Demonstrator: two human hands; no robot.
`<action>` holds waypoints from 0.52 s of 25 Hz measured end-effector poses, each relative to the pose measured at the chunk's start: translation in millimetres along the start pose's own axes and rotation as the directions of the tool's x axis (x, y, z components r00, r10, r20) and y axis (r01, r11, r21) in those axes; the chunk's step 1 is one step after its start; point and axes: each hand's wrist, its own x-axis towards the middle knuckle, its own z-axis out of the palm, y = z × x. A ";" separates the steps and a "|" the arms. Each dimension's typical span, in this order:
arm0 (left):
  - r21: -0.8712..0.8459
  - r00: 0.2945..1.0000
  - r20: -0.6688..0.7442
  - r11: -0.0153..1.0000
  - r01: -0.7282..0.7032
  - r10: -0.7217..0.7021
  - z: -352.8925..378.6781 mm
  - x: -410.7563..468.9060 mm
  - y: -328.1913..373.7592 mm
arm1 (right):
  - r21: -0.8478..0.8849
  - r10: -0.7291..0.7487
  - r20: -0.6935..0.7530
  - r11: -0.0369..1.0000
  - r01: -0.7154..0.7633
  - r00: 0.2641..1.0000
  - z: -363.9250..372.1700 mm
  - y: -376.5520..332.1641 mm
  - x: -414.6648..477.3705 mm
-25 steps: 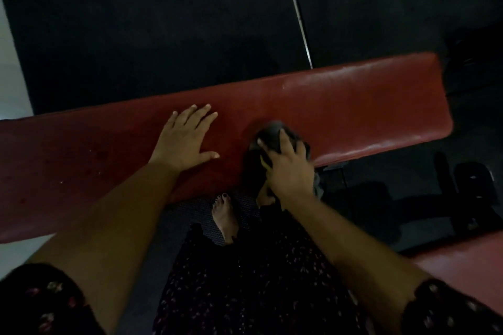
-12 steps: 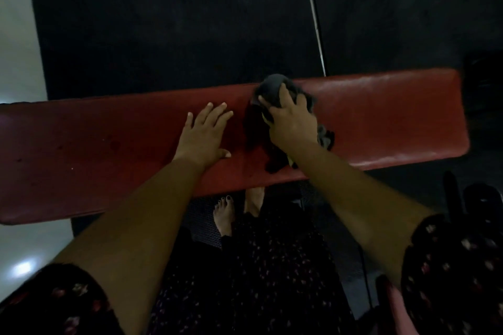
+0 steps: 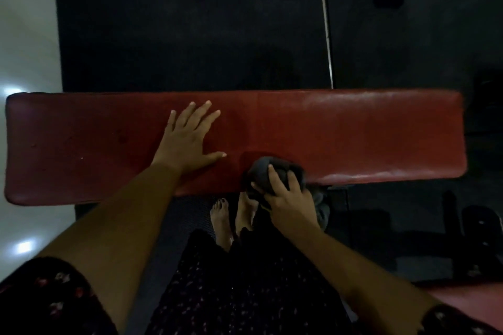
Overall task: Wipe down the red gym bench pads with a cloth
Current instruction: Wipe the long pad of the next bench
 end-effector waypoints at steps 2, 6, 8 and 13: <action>0.040 0.997 0.049 0.998 0.053 -0.055 1.4 -11.5 -10.4 | -0.028 -0.090 -0.051 0.996 0.088 0.995 -17.1 13.8 41.3; 0.086 0.987 0.147 0.995 0.050 -0.062 2.8 -18.6 -23.4 | -0.005 -0.012 0.018 1.000 0.012 1.000 -60.6 31.6 130.3; 0.100 0.986 0.160 0.994 0.040 -0.056 2.1 -16.6 -24.5 | 0.053 0.114 0.058 0.992 -0.117 0.992 -77.7 33.6 165.3; 0.093 0.977 0.187 0.992 0.086 -0.102 2.4 -14.2 -19.0 | 0.061 0.127 0.089 0.989 -0.132 0.988 -76.5 9.5 169.3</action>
